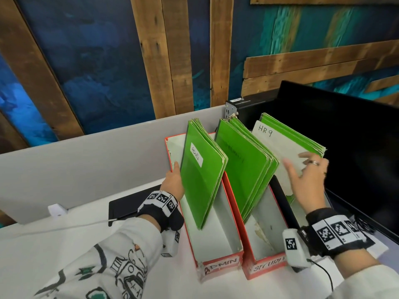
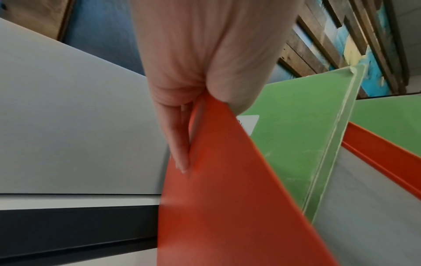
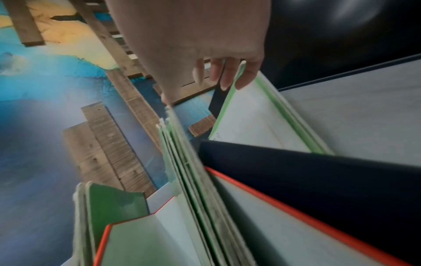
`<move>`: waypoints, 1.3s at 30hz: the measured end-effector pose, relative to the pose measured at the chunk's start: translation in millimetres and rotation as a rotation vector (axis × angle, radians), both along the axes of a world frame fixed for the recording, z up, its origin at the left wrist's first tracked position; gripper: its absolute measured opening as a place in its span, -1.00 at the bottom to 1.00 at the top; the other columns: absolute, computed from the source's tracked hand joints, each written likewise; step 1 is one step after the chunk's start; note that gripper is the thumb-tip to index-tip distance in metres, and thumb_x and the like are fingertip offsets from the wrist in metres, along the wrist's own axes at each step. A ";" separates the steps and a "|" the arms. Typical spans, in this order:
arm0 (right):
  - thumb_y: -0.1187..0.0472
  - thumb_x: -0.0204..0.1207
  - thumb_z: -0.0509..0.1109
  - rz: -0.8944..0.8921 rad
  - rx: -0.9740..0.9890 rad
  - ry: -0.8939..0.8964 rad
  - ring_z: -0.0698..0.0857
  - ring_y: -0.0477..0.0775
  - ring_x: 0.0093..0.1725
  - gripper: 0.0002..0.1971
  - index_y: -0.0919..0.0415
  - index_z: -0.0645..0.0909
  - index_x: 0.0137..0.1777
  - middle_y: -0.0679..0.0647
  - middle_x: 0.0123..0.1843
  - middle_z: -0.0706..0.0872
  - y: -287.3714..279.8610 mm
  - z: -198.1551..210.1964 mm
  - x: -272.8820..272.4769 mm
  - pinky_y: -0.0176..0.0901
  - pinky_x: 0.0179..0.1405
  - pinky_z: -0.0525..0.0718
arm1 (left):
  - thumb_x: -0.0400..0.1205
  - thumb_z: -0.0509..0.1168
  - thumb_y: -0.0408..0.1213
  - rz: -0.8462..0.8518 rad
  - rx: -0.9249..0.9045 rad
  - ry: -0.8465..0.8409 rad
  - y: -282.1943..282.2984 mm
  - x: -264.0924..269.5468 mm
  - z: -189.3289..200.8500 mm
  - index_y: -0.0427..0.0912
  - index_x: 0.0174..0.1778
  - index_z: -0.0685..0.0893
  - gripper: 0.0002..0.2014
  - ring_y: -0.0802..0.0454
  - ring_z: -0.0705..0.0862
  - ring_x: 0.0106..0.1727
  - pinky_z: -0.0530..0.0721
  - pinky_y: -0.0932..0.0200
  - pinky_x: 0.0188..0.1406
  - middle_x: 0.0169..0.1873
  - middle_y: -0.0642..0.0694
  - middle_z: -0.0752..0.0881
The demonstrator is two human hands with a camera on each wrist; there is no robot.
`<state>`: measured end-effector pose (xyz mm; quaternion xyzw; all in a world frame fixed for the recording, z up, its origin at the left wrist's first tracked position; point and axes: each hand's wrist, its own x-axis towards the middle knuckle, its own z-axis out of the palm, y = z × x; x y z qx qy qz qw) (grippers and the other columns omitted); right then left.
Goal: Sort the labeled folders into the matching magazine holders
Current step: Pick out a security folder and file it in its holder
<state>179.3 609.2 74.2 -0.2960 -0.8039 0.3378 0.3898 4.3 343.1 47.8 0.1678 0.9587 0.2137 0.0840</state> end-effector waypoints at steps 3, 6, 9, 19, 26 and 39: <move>0.00 0.59 0.29 -0.153 -0.060 0.111 0.44 0.38 0.28 -0.55 0.30 0.35 0.32 0.35 0.37 0.28 14.3 -3.3 5.3 0.17 0.15 0.51 | 0.57 0.14 -0.55 -0.002 0.003 -0.004 0.0 -1.4 -0.7 -0.20 0.65 -0.12 -0.22 -0.38 0.53 0.31 0.53 -0.14 0.29 0.38 -0.44 0.39; 0.18 0.55 0.37 -0.195 -0.158 0.090 0.44 0.42 0.30 -0.43 0.33 0.21 0.46 0.39 0.45 0.19 24.6 -7.2 3.6 0.16 0.24 0.49 | 0.57 0.15 -0.54 -0.002 0.001 -0.005 0.4 -1.8 -1.1 -0.19 0.65 -0.11 -0.21 -0.38 0.54 0.31 0.54 -0.15 0.29 0.36 -0.43 0.40; 0.29 0.56 0.34 -0.157 -0.266 0.004 0.45 0.42 0.34 -0.35 0.32 0.10 0.56 0.36 0.51 0.15 31.5 -14.0 -2.0 0.12 0.35 0.44 | 0.58 0.16 -0.54 0.004 -0.006 -0.004 1.7 -1.7 -0.8 -0.18 0.65 -0.11 -0.21 -0.38 0.55 0.29 0.55 -0.16 0.28 0.35 -0.42 0.42; 0.24 0.60 0.28 -0.154 -0.215 -0.108 0.67 0.50 -0.01 -0.62 0.38 0.32 0.34 0.37 0.36 0.25 39.7 -25.1 -19.5 0.30 0.11 0.69 | 0.56 0.16 -0.55 0.002 -0.003 0.006 0.2 -1.9 -0.9 -0.21 0.65 -0.08 -0.22 -0.39 0.56 0.27 0.55 -0.16 0.26 0.36 -0.44 0.41; 0.26 0.57 0.32 -0.114 -0.250 -0.047 0.53 0.23 0.05 -0.45 0.36 0.20 0.48 0.37 0.42 0.21 34.2 -21.8 -12.2 0.18 0.33 0.54 | 0.57 0.16 -0.55 0.009 0.001 0.016 1.8 -1.5 -1.6 -0.18 0.65 -0.11 -0.21 -0.38 0.57 0.26 0.56 -0.14 0.26 0.35 -0.43 0.42; 0.25 0.56 0.31 -0.149 -0.086 0.235 0.34 0.07 0.19 -0.45 0.19 0.19 0.50 0.38 0.44 0.18 0.3 25.7 -2.1 0.21 0.34 0.50 | 0.57 0.24 0.11 -0.107 0.279 -0.134 -16.3 0.5 6.5 -0.02 0.65 -0.19 -0.11 -0.27 0.37 0.55 0.38 -0.21 0.50 0.55 -0.36 0.30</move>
